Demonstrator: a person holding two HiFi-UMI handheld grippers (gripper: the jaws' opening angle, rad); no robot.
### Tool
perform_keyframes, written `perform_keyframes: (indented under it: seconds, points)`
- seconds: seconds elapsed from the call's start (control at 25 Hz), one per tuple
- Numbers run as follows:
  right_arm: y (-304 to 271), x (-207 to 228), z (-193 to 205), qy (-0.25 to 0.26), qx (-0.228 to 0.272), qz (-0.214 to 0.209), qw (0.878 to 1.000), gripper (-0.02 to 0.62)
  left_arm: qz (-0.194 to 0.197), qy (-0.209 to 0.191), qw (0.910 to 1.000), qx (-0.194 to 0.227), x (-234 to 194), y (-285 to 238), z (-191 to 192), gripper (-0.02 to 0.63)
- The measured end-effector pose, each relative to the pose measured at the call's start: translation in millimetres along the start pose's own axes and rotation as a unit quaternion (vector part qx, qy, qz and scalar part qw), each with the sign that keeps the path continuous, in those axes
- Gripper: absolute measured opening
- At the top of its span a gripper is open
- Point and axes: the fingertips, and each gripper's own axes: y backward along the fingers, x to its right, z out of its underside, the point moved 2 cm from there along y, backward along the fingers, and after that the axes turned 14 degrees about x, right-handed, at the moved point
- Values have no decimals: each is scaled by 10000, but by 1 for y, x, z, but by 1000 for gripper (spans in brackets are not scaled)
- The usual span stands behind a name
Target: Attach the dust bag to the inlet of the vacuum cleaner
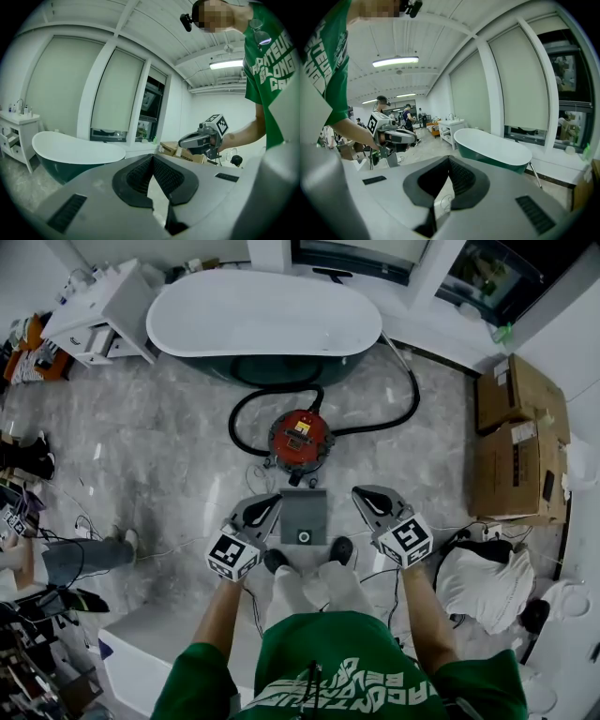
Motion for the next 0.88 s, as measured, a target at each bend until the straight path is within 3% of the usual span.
perform_keyframes:
  seconds: [0.56,0.88]
  points:
    - [-45,44,42,41,53,-35,10000,9,174,-94,9998,38,-41,-38,44,-4]
    - [-90,67,128,124,106,-227,9996,9,394,-134,9990,190,-71,-47,129,-4]
